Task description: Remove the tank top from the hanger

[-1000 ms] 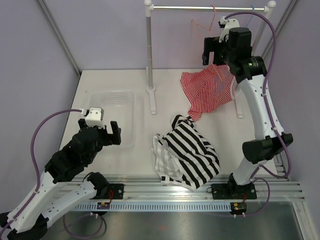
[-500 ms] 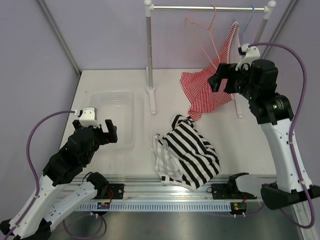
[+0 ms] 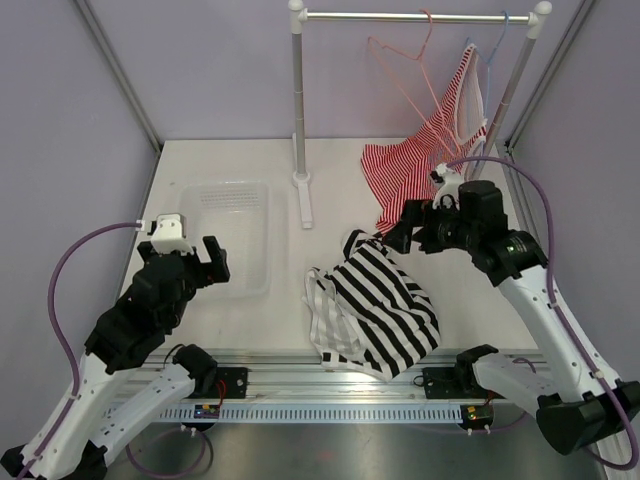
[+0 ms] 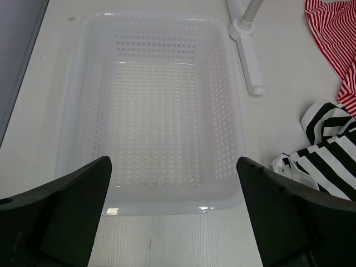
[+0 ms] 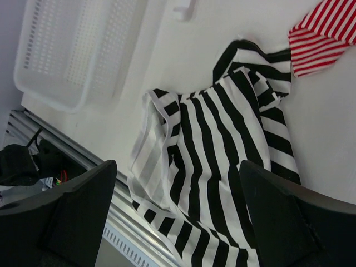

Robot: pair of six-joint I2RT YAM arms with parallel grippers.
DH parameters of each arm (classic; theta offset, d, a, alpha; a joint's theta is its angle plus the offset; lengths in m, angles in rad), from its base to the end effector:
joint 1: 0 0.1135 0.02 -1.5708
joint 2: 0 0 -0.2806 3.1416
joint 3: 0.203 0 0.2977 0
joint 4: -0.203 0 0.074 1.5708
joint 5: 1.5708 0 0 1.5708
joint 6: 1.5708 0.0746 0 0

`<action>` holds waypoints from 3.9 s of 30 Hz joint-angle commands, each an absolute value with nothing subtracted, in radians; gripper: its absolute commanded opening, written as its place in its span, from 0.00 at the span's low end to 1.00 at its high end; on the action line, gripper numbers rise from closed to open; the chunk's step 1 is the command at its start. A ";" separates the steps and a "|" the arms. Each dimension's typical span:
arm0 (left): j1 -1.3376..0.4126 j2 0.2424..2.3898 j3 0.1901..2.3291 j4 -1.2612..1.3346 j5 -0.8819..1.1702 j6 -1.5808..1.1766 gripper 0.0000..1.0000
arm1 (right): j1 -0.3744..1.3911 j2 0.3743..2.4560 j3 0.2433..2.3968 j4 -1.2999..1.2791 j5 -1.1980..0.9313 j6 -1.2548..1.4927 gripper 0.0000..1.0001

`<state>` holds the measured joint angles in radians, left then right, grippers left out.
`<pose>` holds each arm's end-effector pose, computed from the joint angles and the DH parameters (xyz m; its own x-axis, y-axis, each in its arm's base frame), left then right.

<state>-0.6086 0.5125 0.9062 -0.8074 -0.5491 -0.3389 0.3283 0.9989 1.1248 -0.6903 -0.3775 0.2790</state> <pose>0.1435 -0.0525 0.3630 -0.3428 -0.1067 -0.9333 -0.0195 0.9941 -0.1065 0.2477 0.1134 0.3689 -0.6505 0.0489 -0.7579 -0.4321 0.7969 0.4222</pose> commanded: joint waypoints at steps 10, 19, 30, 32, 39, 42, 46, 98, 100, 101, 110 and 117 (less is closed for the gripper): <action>-0.548 0.532 0.902 -0.750 -0.459 -0.319 0.99 | 0.515 1.267 0.844 -0.502 -0.006 0.540 0.99; -0.541 0.520 0.896 -0.742 -0.431 -0.313 0.99 | 0.724 1.642 0.920 -0.479 0.190 0.551 0.84; -0.538 0.512 0.893 -0.732 -0.408 -0.308 0.99 | 0.755 1.513 0.963 -0.333 0.072 0.502 0.00; -0.538 0.503 0.888 -0.718 -0.368 -0.299 0.99 | 0.755 1.474 0.982 -0.313 0.045 0.502 0.00; -0.538 0.503 0.903 -0.664 -0.239 -0.319 0.99 | 0.753 1.372 1.071 -0.297 -0.084 0.514 0.00; -0.538 0.515 0.919 -0.634 -0.166 -0.339 0.99 | 0.753 1.332 1.120 -0.319 -0.113 0.514 0.00; -0.538 0.515 0.926 -0.614 -0.133 -0.345 0.99 | 0.753 1.287 1.186 -0.386 -0.057 0.482 0.00; -0.249 0.189 0.834 -0.627 -0.431 -0.396 0.99 | 1.023 2.210 2.046 -0.087 0.127 0.420 0.62; -0.241 0.190 0.838 -0.633 -0.426 -0.399 0.99 | 1.023 2.221 2.130 -0.228 0.126 0.413 0.83; -0.238 0.190 0.836 -0.634 -0.429 -0.400 0.99 | 1.023 2.217 2.146 -0.257 0.129 0.390 0.84; -0.230 0.248 0.839 -0.627 -0.420 -0.358 0.99 | 1.022 1.887 2.001 -0.437 0.349 0.232 0.99; -0.232 0.489 0.998 -0.759 -0.388 -0.272 0.99 | 0.724 1.410 1.504 -0.506 0.388 0.273 0.99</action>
<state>-0.2344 0.4301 0.9146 -0.7223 -0.3981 -0.3305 0.8753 1.5837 1.6402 -0.4652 0.3206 0.2653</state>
